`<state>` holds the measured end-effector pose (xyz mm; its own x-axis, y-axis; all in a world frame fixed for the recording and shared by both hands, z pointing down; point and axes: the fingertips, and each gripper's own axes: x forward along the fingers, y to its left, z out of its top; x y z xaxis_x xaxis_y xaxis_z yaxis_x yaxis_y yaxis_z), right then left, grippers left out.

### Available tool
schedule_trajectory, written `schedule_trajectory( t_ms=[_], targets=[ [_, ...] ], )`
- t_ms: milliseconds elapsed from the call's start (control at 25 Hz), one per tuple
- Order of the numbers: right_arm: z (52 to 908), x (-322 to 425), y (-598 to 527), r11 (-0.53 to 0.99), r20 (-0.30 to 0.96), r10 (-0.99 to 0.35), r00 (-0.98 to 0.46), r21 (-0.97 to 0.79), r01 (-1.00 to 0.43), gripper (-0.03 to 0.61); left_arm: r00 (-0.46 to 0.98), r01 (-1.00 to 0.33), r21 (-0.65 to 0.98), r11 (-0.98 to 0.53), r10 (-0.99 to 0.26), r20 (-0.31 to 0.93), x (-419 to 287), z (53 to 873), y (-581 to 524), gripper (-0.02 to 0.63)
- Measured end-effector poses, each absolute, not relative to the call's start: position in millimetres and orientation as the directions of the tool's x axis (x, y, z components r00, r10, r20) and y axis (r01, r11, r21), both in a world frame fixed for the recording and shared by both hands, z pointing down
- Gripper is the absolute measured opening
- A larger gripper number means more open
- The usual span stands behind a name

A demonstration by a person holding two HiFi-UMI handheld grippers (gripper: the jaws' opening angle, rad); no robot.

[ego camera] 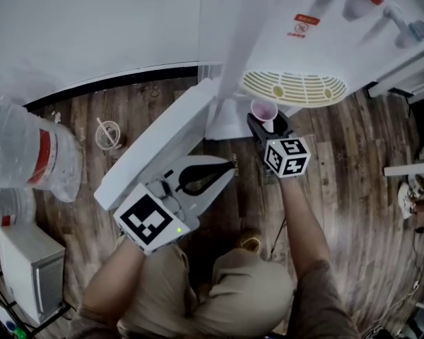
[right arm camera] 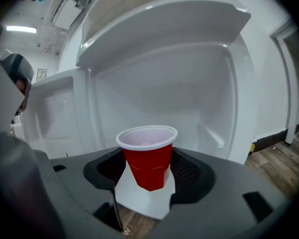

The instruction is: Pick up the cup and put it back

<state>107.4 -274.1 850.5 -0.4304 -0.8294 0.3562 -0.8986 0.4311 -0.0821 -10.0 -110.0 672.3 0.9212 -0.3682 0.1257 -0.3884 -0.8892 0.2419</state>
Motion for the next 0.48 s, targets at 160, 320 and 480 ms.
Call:
schedule_trajectory(
  t_ms=[160, 320, 480],
  targets=[
    [870.6, 107.3, -295.8, 0.418, 0.361, -0.834, -0.416, -0.077, -0.905, 0.281, 0.913, -0.408, 0.273, -0.871, -0.384, 0.139, -16.0, 675.0, -112.8, 0.003],
    [891.9, 105.9, -314.3, 0.396, 0.366, -0.841, -0.397, -0.082, -0.914, 0.281, 0.902, -0.430, 0.277, -0.859, -0.399, 0.163, -21.7, 680.9, -116.5, 0.002],
    [910.4, 105.7, -328.2, 0.383, 0.384, -0.842, -0.378, -0.067, -0.921, 0.281, 0.891, -0.454, 0.272, -0.849, -0.420, 0.173, -24.4, 684.3, -121.2, 0.003]
  ],
)
